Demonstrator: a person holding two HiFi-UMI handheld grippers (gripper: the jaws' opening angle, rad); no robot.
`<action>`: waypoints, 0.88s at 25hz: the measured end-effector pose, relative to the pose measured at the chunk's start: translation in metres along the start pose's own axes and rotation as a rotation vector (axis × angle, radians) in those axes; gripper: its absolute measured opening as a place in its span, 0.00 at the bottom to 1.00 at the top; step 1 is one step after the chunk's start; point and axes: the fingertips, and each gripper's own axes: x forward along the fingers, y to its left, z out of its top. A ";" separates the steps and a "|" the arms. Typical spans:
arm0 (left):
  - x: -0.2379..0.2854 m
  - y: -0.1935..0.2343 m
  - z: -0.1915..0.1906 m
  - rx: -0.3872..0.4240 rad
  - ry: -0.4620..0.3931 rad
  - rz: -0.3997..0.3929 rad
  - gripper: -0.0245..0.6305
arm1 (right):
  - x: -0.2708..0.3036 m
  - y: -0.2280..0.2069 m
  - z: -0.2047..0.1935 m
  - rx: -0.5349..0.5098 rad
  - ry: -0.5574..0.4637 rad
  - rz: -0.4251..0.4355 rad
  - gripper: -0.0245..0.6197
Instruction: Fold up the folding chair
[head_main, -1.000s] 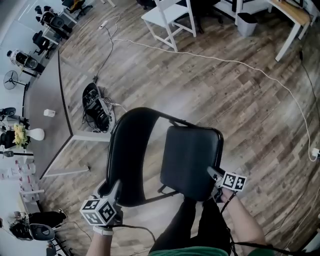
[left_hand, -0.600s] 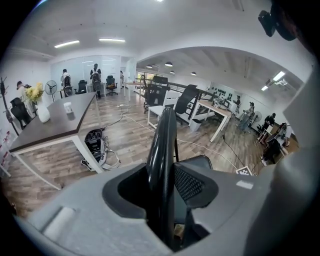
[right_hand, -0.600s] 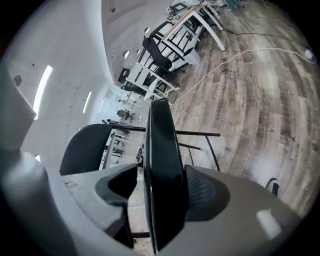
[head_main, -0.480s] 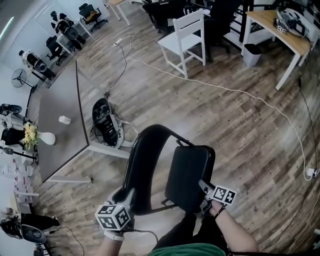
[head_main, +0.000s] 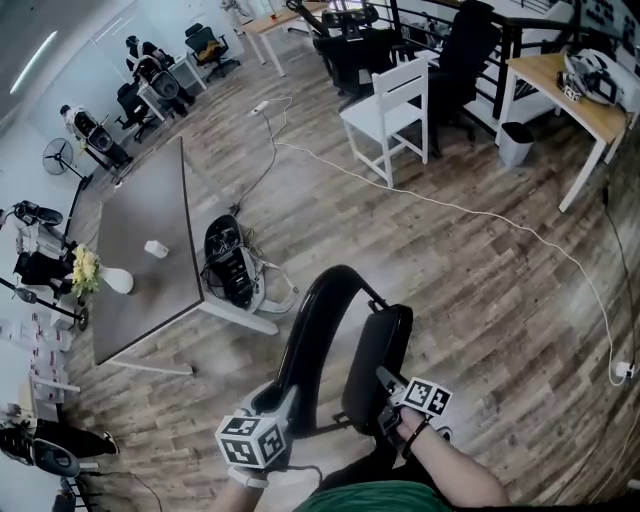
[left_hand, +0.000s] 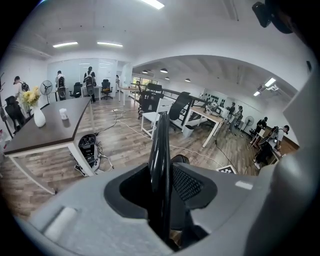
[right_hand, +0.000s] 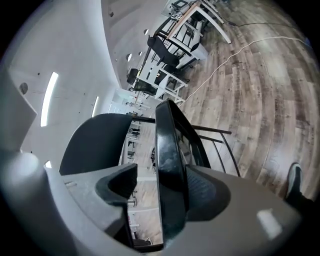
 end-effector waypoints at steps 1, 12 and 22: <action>-0.002 -0.002 0.001 0.002 -0.001 -0.001 0.28 | 0.002 0.005 -0.002 -0.003 -0.002 -0.003 0.50; -0.013 -0.042 0.006 0.024 0.003 -0.030 0.28 | 0.030 0.049 -0.018 -0.021 -0.016 -0.042 0.50; -0.017 -0.060 0.004 0.042 -0.007 -0.036 0.28 | 0.038 0.062 -0.023 -0.019 -0.011 -0.015 0.50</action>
